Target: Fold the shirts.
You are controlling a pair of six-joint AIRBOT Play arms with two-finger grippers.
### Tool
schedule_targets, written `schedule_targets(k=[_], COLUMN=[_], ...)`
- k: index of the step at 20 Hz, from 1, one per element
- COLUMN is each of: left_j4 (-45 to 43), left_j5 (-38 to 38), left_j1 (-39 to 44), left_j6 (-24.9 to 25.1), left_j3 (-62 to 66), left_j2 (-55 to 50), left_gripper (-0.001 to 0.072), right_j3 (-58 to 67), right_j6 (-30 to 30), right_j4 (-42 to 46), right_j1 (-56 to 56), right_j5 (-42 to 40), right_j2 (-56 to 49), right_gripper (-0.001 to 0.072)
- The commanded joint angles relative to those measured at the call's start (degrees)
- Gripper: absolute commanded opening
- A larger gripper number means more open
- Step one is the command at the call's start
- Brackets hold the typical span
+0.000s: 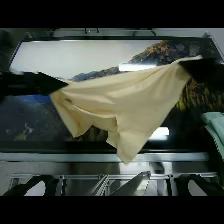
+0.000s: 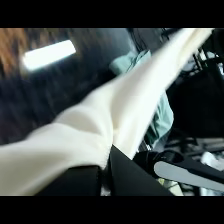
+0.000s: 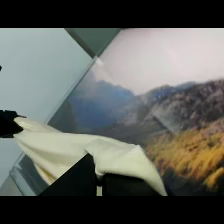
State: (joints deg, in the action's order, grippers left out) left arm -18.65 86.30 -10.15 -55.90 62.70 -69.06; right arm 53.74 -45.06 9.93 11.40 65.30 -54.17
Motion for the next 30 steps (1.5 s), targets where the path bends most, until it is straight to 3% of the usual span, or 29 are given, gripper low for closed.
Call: schedule_targets(k=[1,2,3,4,6,8,11,13,14,20,21,23,27,29,30], left_j4=[0.4,1.3,3.7,8.5,18.7,18.4,3.7,-6.8,-12.1,-33.1,-34.9,-35.9,-35.8,-35.8,-35.8], left_j5=[-1.6,0.2,3.6,8.7,16.9,19.9,18.9,15.5,13.5,-3.6,-5.4,-7.5,-9.0,-11.8,-13.5], left_j1=[3.3,2.5,1.4,-0.1,-3.2,-7.1,-10.8,-12.3,-12.9,-14.9,-14.9,-14.9,-14.7,-14.2,-13.6], left_j6=[6.0,5.9,5.7,4.4,1.2,-2.8,-3.5,-2.8,-2.6,-5.4,-5.8,-5.7,-5.7,-5.7,-5.7], left_j3=[2.9,7.2,11.7,16.6,23.4,26.8,23.9,17.0,12.3,-9.9,-11.7,-14.4,-16.6,-18.1,-18.9], left_j2=[-23.3,-30.1,-35.9,-41.4,-48.1,-49.3,-43.8,-37.7,-34.2,-17.5,-15.8,-13.4,-12.7,-12.7,-12.7], left_gripper=[0.0296,0.0296,0.0295,0.0296,0.0296,0.0295,0.0295,0.0295,0.0295,0.0296,0.0296,0.0340,0.0340,0.0340,0.0341], right_j3=[-2.6,-1.7,0.1,1.9,3.9,3.9,3.1,-1.1,-4.3,-21.4,-22.5,-23.3,-23.3,-23.3,-23.3], right_j6=[7.8,10.2,12.2,12.1,11.1,6.8,-2.1,-4.5,-4.6,-4.5,-4.5,-4.5,-4.5,-4.7,-4.7], right_j4=[-1.4,-3.7,-5.3,-4.7,-2.7,1.5,14.8,19.9,20.2,21.9,21.8,21.3,13.0,9.7,8.3], right_j1=[-9.5,-10.5,-10.4,-9.8,-6.9,-2.4,3.7,5.7,6.3,6.6,6.6,5.8,-0.6,-4.6,-6.2], right_j5=[-12.9,-15.6,-15.8,-15.4,-12.7,-7.9,1.4,6.4,7.3,-1.5,-3.0,-5.2,-12.0,-16.1,-17.2], right_j2=[-18.4,-23.7,-28.2,-31.0,-32.6,-31.6,-31.1,-30.9,-30.6,-28.6,-28.6,-28.6,-28.6,-28.6,-28.6], right_gripper=[0.0019,0.0088,0.0349,0.0437,0.0435,0.0431,0.0425,0.0295,0.0294,0.0310,0.0394,0.0324,0.0321,0.0215,0.0211])
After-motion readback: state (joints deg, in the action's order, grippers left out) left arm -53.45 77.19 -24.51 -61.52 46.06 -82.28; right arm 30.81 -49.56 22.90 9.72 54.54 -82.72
